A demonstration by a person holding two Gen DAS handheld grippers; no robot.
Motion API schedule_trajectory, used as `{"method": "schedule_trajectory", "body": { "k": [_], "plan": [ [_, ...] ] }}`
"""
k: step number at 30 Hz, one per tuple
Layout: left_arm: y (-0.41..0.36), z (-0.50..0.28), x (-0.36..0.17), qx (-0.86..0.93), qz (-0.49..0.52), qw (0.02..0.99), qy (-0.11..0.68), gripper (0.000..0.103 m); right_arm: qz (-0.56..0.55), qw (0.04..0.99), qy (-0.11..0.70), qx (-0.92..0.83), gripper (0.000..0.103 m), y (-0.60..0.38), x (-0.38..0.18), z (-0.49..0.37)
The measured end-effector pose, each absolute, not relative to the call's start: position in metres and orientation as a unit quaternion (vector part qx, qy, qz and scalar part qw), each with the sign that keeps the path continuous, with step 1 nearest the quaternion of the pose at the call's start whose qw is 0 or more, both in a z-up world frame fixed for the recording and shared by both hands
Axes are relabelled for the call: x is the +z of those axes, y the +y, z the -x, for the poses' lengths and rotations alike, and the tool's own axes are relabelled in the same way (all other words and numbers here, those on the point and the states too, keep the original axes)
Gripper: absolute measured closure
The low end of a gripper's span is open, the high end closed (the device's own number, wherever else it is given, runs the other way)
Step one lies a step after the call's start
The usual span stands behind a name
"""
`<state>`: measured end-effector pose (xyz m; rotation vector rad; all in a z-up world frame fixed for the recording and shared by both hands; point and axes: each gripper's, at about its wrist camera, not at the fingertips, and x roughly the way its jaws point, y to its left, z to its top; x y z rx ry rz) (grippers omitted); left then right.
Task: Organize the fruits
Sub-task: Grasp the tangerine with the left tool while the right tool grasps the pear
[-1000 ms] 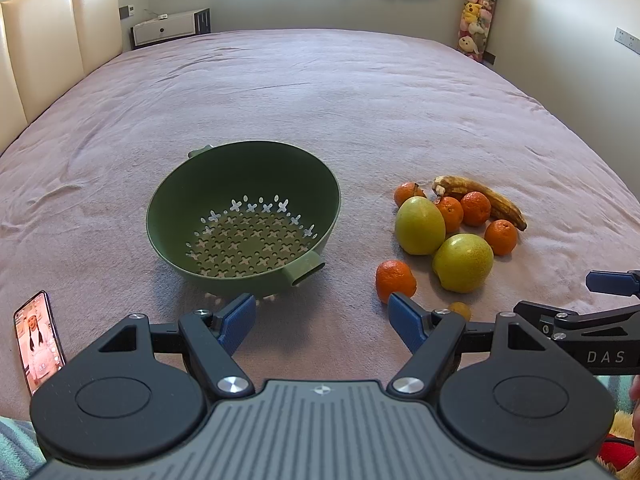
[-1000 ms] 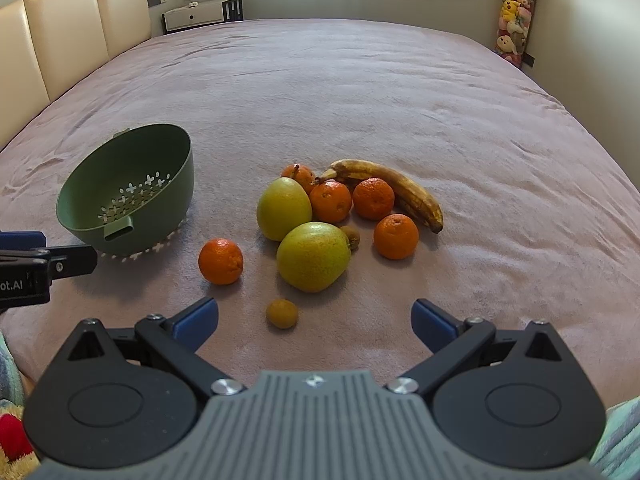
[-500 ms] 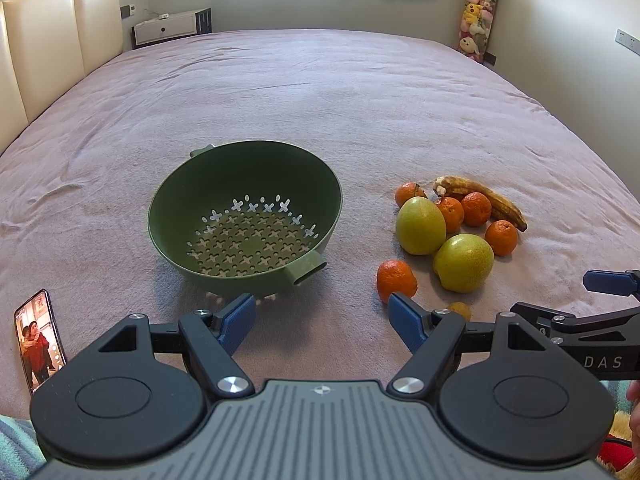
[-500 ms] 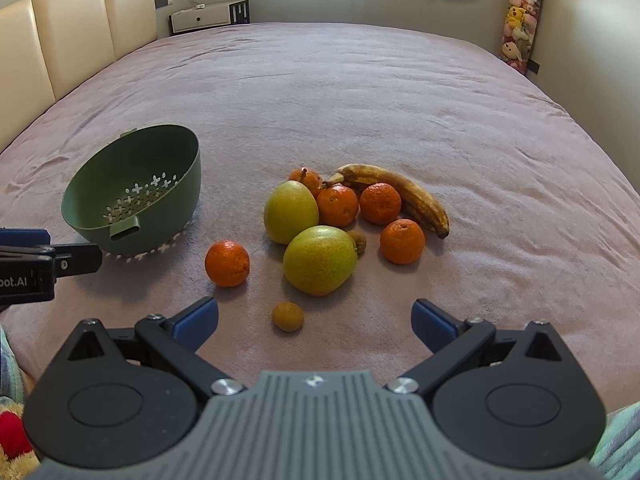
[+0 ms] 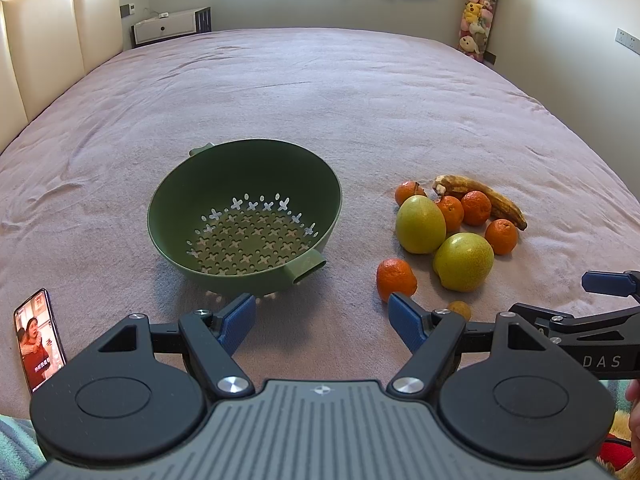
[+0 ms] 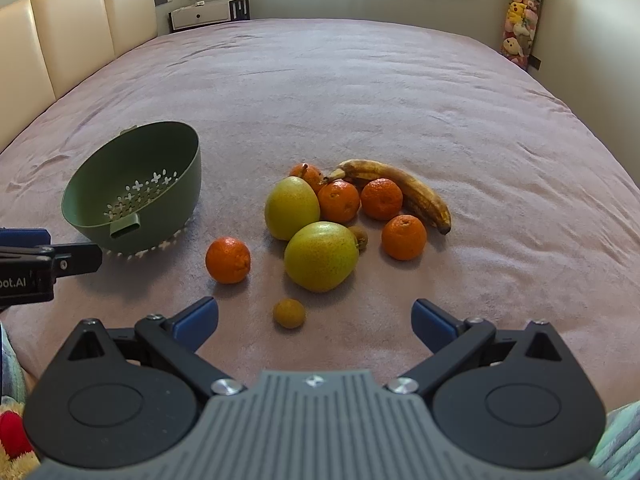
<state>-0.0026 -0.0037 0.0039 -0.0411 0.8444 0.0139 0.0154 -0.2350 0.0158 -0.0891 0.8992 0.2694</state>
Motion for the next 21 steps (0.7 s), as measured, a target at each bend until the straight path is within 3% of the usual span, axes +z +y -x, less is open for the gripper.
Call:
{"method": "schedule_trajectory", "body": {
  "k": [13,19,21],
  "plan": [
    [-0.005,0.002,0.0,0.002,0.026,0.91,0.414,0.015,0.036,0.898,0.417,0.135,0.004,-0.238,0.014,-0.017],
    [-0.006,-0.003,-0.003,-0.019,0.043,0.907,0.419,0.026,0.066,0.909,0.384,0.152,0.004,-0.231,0.016,-0.019],
    [-0.006,-0.005,-0.004,-0.025,0.046,0.905,0.422,0.033,0.088,0.91,0.377,0.15,0.011,-0.227,0.015,-0.019]
  ]
}}
